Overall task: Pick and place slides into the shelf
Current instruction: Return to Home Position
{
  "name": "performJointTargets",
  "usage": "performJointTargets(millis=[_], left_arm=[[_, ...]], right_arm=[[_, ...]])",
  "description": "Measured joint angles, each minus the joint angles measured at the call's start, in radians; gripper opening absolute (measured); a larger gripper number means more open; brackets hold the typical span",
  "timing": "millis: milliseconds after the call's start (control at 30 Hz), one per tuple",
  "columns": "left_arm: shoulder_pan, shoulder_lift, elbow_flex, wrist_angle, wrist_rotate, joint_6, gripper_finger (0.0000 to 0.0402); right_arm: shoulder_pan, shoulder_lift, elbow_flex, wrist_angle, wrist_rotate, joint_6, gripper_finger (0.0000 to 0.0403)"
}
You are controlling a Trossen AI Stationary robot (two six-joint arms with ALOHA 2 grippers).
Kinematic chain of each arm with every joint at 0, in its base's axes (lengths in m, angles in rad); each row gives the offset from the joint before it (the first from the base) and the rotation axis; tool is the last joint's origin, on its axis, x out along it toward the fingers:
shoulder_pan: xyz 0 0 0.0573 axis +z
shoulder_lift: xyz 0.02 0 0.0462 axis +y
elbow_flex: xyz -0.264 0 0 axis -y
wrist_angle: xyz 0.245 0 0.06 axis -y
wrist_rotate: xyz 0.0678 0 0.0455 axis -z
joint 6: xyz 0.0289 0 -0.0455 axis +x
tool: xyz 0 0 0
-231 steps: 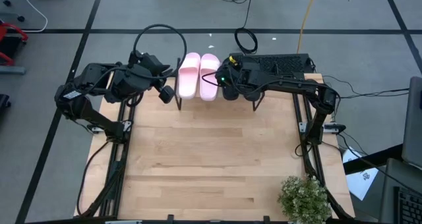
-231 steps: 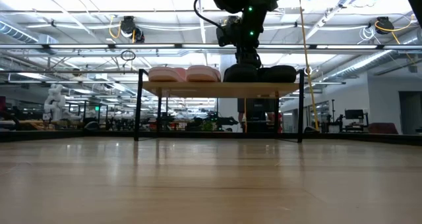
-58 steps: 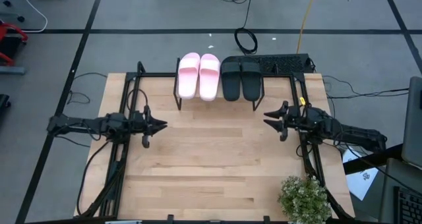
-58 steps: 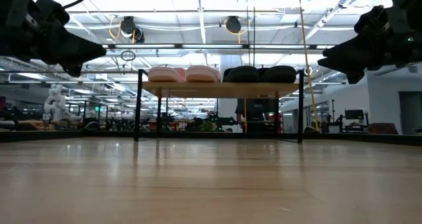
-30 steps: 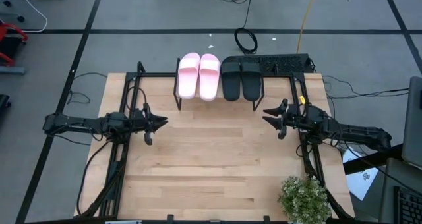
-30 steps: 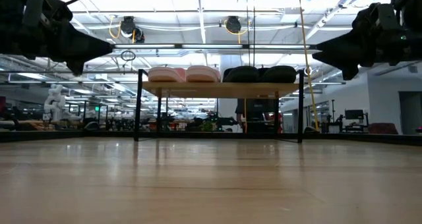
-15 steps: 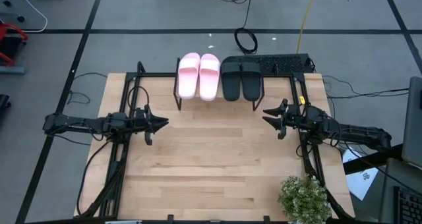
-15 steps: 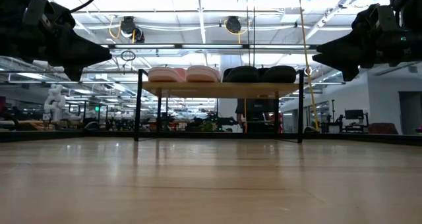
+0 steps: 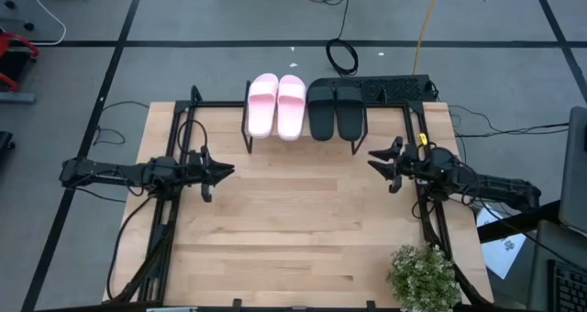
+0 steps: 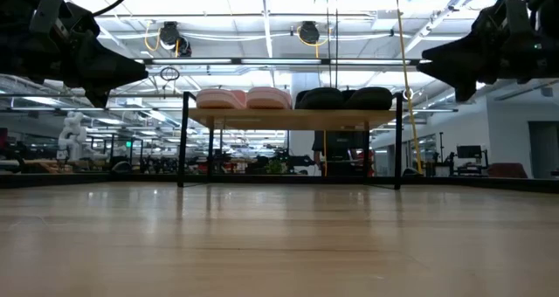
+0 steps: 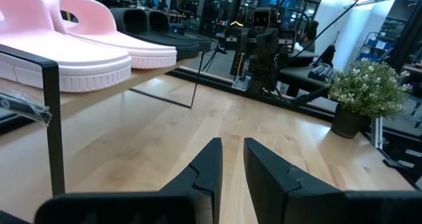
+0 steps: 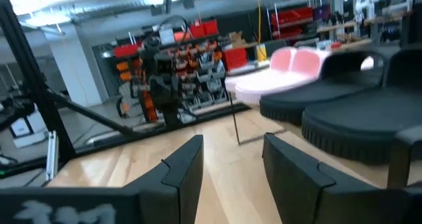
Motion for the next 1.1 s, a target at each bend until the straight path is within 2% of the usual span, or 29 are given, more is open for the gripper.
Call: performJointTargets(millis=[200, 1100], left_arm=[[0.0, 0.0, 0.0, 0.0, 0.0, -0.001, 0.0063], [0.0, 0.0, 0.0, 0.0, -0.001, -0.002, 0.0063]], right_arm=[[0.0, -0.079, 0.0, 0.002, 0.0, 0.0, 0.0148], [0.0, -0.068, 0.0, 0.001, 0.0, 0.0, 0.0148]])
